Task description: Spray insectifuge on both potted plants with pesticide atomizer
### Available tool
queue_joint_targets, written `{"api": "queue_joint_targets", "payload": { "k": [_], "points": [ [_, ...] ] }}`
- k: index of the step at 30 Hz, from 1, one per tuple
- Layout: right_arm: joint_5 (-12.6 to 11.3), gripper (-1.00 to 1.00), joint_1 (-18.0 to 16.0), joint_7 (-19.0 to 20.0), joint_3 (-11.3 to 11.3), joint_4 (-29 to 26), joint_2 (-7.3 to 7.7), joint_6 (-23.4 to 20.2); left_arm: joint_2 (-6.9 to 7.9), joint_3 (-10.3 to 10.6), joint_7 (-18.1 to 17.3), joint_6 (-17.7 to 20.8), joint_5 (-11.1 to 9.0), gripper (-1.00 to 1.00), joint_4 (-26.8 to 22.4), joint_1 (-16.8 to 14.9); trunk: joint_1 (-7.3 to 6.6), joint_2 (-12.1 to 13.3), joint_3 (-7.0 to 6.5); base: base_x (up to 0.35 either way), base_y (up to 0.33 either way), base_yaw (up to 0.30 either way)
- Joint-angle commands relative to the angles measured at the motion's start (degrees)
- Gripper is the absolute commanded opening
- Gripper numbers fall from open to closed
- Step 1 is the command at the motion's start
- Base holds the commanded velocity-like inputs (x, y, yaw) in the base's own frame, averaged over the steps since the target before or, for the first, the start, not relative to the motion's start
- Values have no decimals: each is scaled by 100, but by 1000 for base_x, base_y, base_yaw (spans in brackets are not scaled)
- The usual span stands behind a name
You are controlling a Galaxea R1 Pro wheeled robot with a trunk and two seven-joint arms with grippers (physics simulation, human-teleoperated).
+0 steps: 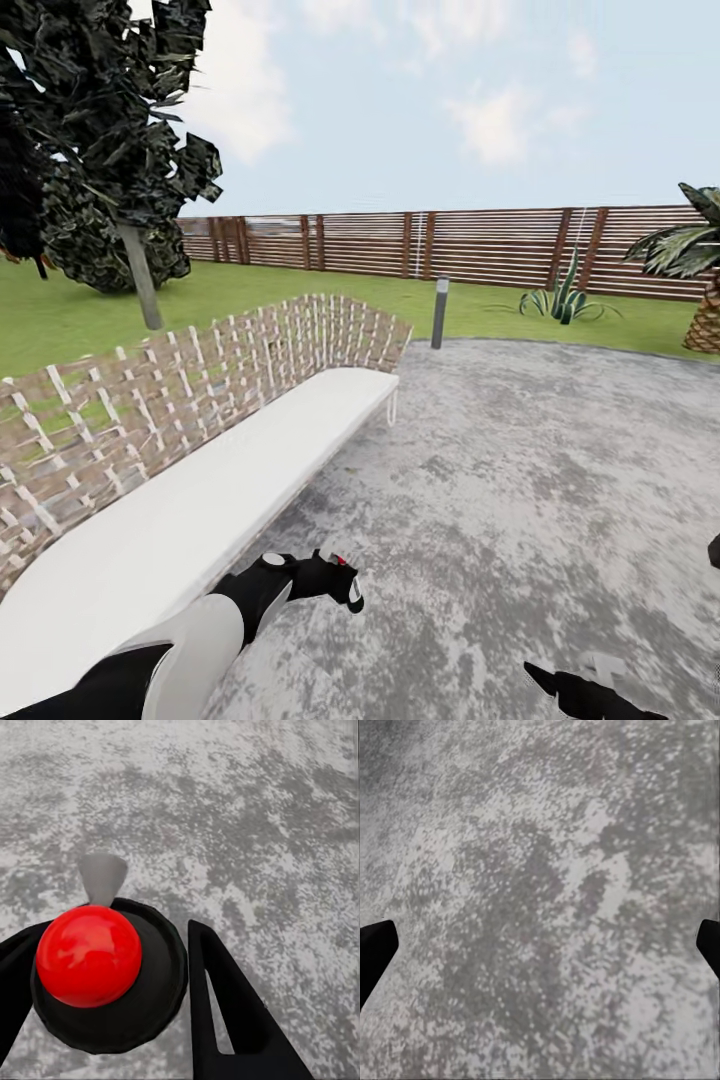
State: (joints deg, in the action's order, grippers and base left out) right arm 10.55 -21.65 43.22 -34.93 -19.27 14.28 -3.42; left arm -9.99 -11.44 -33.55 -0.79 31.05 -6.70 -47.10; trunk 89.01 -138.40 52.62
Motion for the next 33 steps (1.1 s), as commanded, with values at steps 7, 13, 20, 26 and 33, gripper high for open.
{"api": "queue_joint_targets", "payload": {
  "k": [7, 13, 20, 26, 33],
  "points": [
    [43, 100, -6, 37, -49, -7, -4, -36, -1, -51, -17, -9, 59, -100, -7, -1, 2, -2, -9, 337, 0, -266],
    [43, 100, -6, 37, -49, -7, -4, -36, -1, -51, -20, -9, 59, -100, -7, -1, 2, -2, -26, 337, 0, -266],
    [43, 100, -6, 37, -49, -7, -4, -36, -1, -51, -20, -9, 59, -100, -7, -1, 2, -2, -51, 337, 0, -266],
    [43, 100, -6, 40, -49, -7, -4, -36, -1, -51, -20, -9, 59, -100, -7, -1, 2, -2, -73, 337, -1, -267],
    [43, 100, -6, 37, -49, -7, -4, -36, -1, -51, -20, -9, 59, -100, -7, -1, 2, -2, -100, 337, -56, -267]
  ]
}}
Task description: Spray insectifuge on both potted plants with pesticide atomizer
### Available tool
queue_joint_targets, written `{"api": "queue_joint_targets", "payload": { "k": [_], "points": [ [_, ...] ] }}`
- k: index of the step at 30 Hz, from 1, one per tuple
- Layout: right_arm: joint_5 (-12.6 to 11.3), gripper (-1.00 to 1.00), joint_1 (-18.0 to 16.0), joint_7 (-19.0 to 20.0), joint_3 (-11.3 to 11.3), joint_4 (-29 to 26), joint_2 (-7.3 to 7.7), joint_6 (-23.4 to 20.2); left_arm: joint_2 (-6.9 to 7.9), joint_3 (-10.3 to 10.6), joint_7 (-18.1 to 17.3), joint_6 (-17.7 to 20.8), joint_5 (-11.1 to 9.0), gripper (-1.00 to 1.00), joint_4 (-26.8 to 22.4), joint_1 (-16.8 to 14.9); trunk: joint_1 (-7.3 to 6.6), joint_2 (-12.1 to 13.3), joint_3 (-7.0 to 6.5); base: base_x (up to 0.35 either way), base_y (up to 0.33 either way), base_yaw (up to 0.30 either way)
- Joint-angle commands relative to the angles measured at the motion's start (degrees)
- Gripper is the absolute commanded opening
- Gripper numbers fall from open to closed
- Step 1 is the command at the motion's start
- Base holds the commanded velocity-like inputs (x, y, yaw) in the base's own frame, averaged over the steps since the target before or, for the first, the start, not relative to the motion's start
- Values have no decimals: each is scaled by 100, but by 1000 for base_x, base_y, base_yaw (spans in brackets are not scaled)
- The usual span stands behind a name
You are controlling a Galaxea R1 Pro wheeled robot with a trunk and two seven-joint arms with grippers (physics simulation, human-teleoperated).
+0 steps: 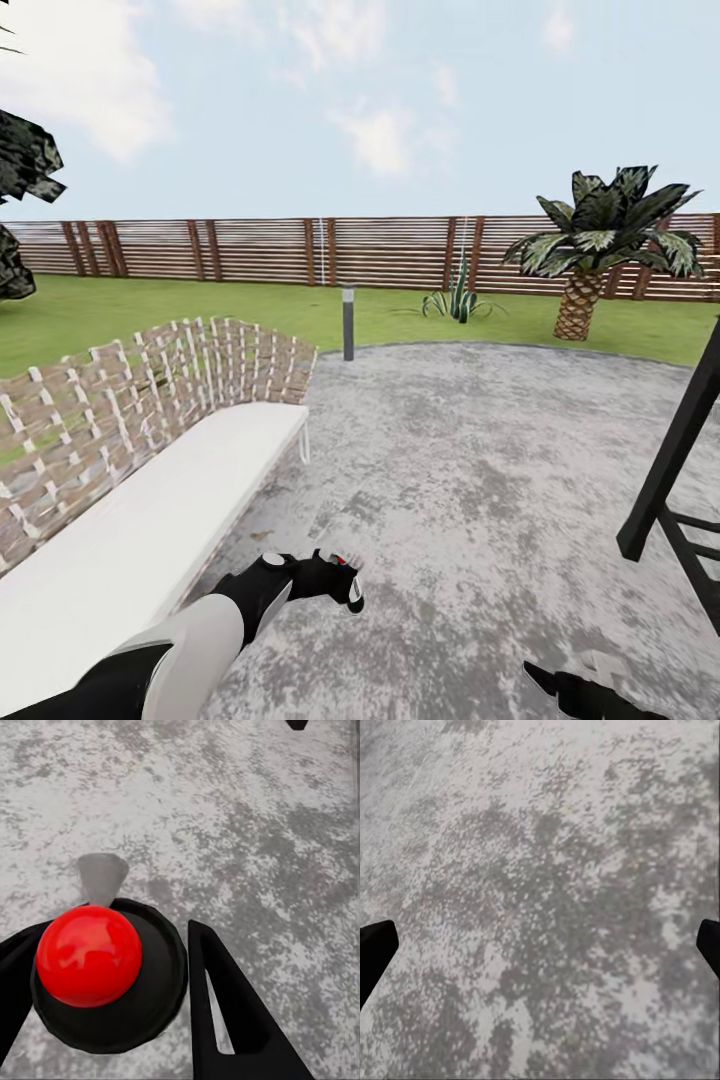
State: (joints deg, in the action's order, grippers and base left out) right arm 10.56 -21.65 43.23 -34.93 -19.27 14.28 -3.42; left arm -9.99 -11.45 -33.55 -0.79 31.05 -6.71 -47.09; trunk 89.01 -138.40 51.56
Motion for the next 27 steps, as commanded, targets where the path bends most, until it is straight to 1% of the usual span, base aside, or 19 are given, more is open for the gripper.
{"api": "queue_joint_targets", "payload": {
  "k": [1, 20, 22, 27],
  "points": [
    [43, 100, -6, 37, -49, -6, -4, -36, -1, -50, -20, -9, 59, -100, -6, -2, 2, -2, 2, 337, -72, -267],
    [43, 100, -6, 37, -49, -6, -4, -35, -1, -50, -20, -9, 59, -100, -6, -2, 2, -2, -73, 337, -71, -265],
    [43, 100, -6, 37, -49, -6, -4, -36, -1, -50, -20, -9, 59, -100, -6, -2, 2, -2, -79, 337, -25, -154],
    [43, 100, -6, 37, -49, -6, -4, -36, -1, -50, -19, -9, 59, -100, -6, -2, 2, -2, -81, 337, -5, -28]
  ]
}}
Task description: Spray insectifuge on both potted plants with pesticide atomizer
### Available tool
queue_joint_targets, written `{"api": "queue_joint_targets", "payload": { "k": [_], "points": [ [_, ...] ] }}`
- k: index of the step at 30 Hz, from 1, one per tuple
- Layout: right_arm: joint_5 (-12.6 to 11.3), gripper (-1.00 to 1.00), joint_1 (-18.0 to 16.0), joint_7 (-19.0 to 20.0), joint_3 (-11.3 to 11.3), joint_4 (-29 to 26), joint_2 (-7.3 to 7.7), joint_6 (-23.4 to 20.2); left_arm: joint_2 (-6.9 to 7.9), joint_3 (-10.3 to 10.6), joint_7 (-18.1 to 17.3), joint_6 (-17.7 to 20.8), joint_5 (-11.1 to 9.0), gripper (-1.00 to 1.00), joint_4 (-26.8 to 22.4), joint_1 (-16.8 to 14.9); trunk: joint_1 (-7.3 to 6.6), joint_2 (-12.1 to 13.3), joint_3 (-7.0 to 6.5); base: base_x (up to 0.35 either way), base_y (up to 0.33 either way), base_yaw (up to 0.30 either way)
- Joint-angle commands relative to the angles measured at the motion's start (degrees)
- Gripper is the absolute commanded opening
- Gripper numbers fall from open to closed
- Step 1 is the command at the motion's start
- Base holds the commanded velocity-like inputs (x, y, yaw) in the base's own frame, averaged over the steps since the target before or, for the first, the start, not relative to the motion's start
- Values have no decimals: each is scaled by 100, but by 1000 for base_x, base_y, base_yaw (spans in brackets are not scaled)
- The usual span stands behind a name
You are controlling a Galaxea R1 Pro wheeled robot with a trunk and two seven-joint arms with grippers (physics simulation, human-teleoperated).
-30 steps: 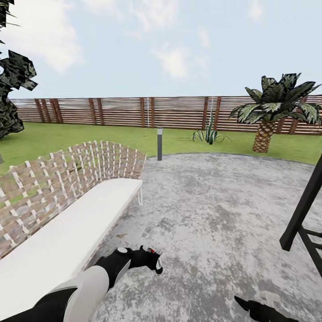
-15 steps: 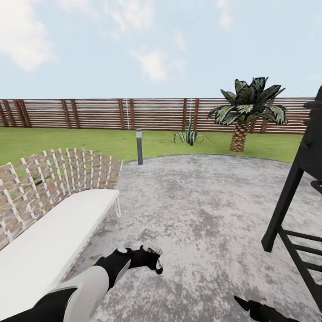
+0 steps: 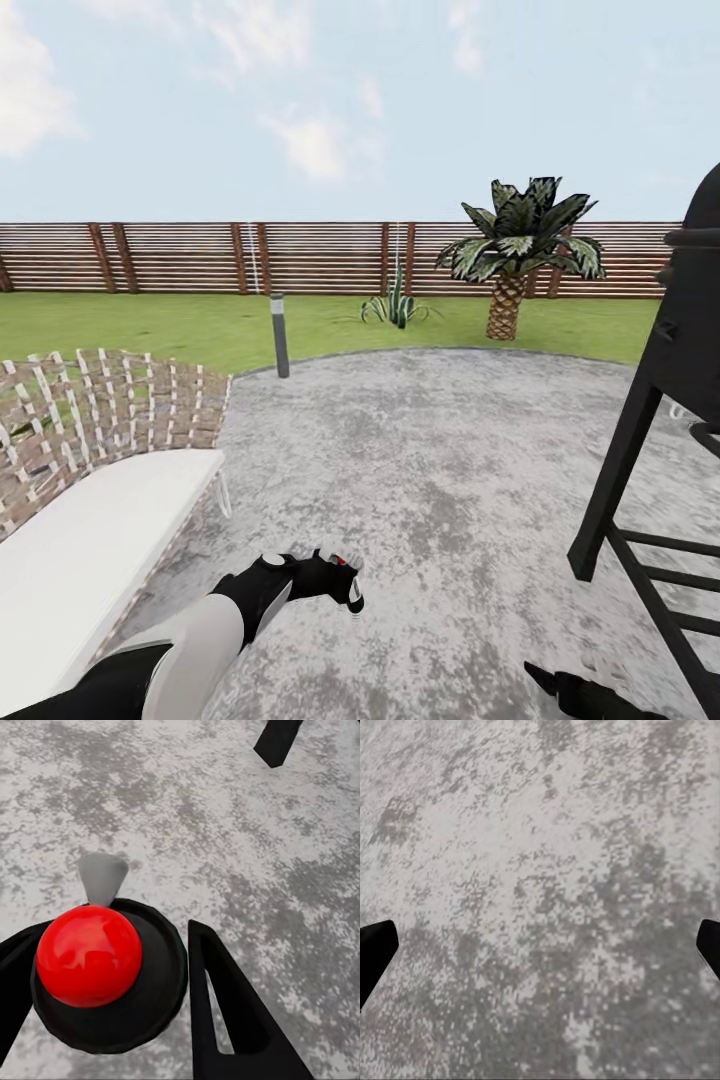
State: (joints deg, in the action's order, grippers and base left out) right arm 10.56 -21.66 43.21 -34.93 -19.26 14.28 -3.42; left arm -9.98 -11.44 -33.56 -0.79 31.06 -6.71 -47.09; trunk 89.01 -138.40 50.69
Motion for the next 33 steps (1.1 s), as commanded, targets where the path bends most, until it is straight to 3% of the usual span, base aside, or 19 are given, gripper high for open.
{"api": "queue_joint_targets", "payload": {
  "k": [1, 33],
  "points": [
    [43, 100, -5, 38, -49, -8, -4, -36, -2, -51, -19, -9, 58, -100, -5, -2, 2, -2, 6, 337, -1, -4],
    [52, 100, -5, 29, -40, -8, -9, -34, -2, -51, -19, -9, 58, -100, 3, -2, 2, -2, 6, 337, -66, 0]
  ]
}}
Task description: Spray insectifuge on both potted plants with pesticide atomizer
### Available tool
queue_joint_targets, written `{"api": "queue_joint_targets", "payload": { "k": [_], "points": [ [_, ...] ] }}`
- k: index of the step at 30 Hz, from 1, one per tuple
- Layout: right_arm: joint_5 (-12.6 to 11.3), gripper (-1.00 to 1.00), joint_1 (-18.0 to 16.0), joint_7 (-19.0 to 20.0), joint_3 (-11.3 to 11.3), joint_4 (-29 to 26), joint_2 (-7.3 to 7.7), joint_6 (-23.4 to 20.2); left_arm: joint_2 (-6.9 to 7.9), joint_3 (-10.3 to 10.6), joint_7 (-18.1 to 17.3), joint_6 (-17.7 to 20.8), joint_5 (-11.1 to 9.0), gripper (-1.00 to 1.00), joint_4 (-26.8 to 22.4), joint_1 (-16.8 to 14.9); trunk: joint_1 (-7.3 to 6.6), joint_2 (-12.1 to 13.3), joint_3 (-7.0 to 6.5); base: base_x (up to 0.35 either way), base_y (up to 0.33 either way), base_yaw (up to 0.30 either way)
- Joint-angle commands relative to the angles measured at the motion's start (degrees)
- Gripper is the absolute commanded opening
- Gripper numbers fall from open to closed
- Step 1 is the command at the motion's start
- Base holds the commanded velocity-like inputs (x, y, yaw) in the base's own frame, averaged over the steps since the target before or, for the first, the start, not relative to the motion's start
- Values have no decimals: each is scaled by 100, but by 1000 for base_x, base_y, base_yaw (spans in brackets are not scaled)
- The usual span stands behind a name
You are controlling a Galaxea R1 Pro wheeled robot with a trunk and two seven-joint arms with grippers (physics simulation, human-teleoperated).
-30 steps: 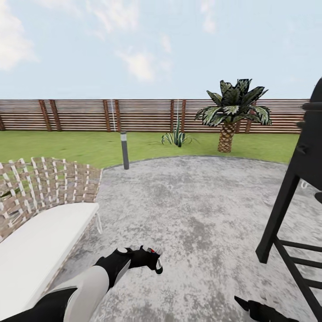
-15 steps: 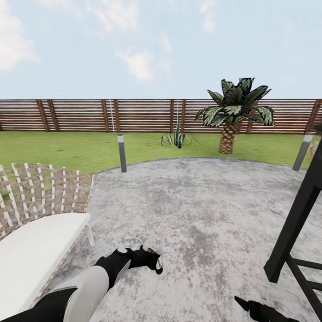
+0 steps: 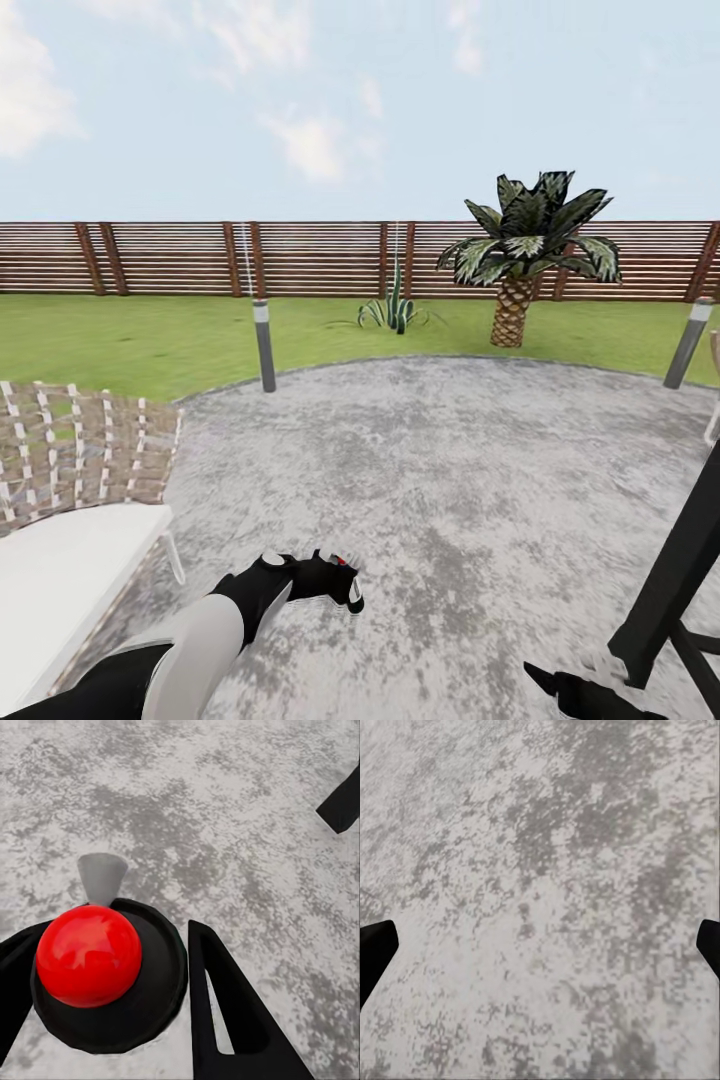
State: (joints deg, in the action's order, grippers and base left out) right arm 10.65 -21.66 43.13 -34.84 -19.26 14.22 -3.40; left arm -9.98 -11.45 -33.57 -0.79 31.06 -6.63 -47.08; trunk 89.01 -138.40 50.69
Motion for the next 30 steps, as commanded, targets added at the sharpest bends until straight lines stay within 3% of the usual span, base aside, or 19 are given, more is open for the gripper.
{"api": "queue_joint_targets", "payload": {
  "k": [1, 22, 30],
  "points": [
    [42, 100, -5, 39, -49, -7, -3, -37, -2, -51, -18, -9, 58, -100, -5, -2, 2, -2, 6, 337, -88, 0],
    [63, 100, -5, 39, -43, 0, -7, 11, -2, -51, -18, -9, 58, -100, -5, -2, 2, -2, 6, 337, -18, 67],
    [69, 100, -5, 29, -42, 2, -7, 23, -2, -51, -18, -9, 58, -100, -5, -2, 2, -2, 6, 323, -146, 1]
  ]
}}
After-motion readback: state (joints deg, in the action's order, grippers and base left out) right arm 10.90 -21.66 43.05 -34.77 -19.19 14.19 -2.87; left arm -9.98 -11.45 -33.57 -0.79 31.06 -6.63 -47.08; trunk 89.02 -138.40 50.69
